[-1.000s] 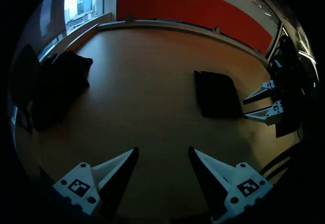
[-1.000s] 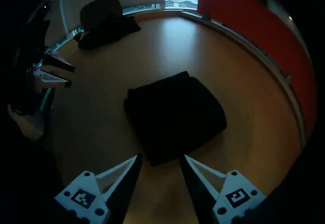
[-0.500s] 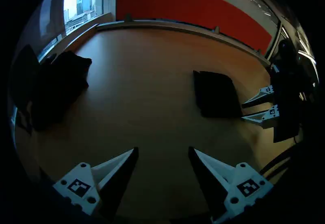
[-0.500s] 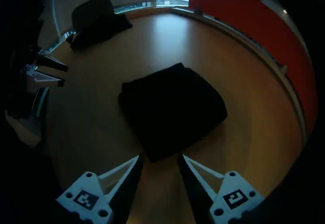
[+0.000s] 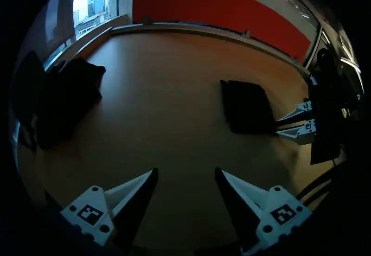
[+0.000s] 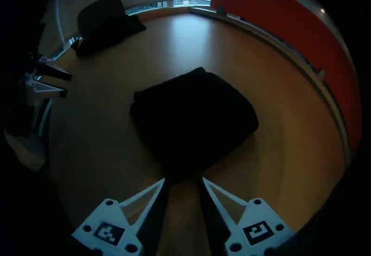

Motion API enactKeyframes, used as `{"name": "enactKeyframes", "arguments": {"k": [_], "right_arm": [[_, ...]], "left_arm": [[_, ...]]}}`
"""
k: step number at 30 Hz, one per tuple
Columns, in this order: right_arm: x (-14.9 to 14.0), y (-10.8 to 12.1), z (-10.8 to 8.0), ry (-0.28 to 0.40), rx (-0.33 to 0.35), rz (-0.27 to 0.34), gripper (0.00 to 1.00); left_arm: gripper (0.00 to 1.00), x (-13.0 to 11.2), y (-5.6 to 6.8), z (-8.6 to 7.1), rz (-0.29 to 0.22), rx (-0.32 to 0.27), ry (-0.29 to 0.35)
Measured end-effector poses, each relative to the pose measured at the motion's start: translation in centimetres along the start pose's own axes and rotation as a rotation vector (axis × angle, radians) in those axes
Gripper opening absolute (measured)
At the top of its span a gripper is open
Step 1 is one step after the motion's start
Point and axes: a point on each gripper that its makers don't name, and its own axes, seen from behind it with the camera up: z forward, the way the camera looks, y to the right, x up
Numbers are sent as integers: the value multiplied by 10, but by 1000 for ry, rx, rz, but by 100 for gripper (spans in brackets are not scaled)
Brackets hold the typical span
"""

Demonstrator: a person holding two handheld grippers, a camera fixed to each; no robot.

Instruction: Fold towel

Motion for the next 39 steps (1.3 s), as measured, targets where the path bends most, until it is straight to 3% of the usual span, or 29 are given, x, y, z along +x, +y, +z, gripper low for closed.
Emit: {"name": "enactKeyframes", "arguments": {"k": [10, 24, 39], "right_arm": [[-1, 10, -2, 8, -25, 11, 5], [16, 18, -14, 50, -21, -4, 4], [111, 40, -61, 198, -28, -51, 4]], "left_arm": [[90, -1, 0, -1, 0, 0, 0], [90, 0, 2, -1, 6, -9, 7], [90, 20, 5, -4, 28, -23, 45]]}}
